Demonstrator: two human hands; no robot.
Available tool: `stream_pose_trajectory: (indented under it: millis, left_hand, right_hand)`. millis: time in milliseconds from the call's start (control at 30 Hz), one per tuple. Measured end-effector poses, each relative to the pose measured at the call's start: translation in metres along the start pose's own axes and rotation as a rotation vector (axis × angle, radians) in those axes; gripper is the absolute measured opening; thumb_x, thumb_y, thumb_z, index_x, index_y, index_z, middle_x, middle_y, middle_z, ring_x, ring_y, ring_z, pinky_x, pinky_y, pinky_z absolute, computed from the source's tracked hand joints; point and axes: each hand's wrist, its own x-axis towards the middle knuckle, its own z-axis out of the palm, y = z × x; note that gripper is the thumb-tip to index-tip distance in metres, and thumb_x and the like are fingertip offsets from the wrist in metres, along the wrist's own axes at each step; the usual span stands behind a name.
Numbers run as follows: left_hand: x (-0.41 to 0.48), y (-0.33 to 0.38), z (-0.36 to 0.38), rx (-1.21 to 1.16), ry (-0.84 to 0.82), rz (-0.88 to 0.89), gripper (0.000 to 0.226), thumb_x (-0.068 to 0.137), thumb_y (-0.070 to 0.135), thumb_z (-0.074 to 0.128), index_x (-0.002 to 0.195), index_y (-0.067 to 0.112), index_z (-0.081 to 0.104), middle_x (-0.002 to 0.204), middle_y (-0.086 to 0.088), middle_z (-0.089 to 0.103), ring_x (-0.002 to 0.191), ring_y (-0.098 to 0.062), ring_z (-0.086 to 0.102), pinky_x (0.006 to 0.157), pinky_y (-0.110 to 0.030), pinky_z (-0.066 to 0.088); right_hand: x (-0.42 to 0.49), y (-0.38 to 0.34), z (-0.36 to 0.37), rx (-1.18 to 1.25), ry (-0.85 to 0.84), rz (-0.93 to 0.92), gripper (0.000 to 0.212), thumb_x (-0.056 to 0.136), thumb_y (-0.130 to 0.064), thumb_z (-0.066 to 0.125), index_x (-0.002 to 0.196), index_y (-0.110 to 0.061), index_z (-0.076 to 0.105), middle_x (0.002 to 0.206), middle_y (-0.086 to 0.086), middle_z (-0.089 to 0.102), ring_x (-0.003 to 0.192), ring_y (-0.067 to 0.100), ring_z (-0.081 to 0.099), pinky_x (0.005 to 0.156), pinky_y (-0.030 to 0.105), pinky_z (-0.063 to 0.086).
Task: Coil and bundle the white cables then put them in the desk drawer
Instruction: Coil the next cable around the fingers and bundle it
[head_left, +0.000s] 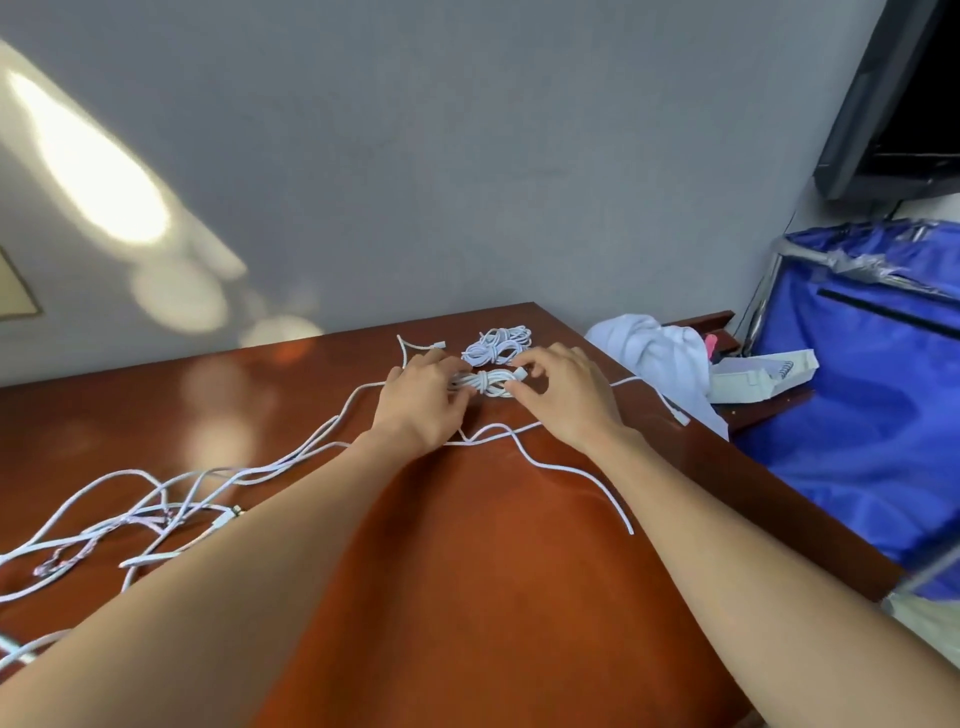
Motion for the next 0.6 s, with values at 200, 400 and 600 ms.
stream_pose_trajectory:
  millis: [200, 400, 600]
  left_hand:
    - [0.022, -0.009, 0.016, -0.013, 0.029, -0.032, 0.032, 0.099, 0.044, 0.06, 0.123, 0.023, 0.065, 0.119, 0.004, 0.069, 0.117, -0.021, 0.058, 0.096, -0.037, 0.04]
    - [0.026, -0.015, 0.029, 0.024, 0.096, 0.019, 0.032, 0.101, 0.046, 0.055, 0.119, 0.021, 0.064, 0.111, 0.001, 0.067, 0.11, -0.024, 0.058, 0.091, -0.04, 0.045]
    - [0.026, -0.015, 0.033, 0.082, 0.097, -0.015, 0.037, 0.101, 0.045, 0.052, 0.127, 0.019, 0.062, 0.124, -0.003, 0.063, 0.121, -0.028, 0.053, 0.099, -0.043, 0.042]
  right_hand:
    - [0.02, 0.013, 0.014, -0.003, 0.032, 0.026, 0.029, 0.095, -0.044, 0.066, 0.12, -0.031, 0.07, 0.106, -0.005, 0.066, 0.105, 0.02, 0.056, 0.093, 0.039, 0.046]
    - [0.021, 0.019, 0.029, 0.079, 0.096, 0.054, 0.032, 0.096, -0.042, 0.066, 0.125, -0.029, 0.068, 0.105, -0.005, 0.064, 0.104, 0.021, 0.055, 0.093, 0.041, 0.049]
    - [0.023, 0.021, 0.032, 0.054, 0.097, 0.058, 0.049, 0.099, -0.048, 0.06, 0.139, -0.02, 0.056, 0.116, -0.001, 0.065, 0.112, 0.022, 0.056, 0.097, 0.042, 0.048]
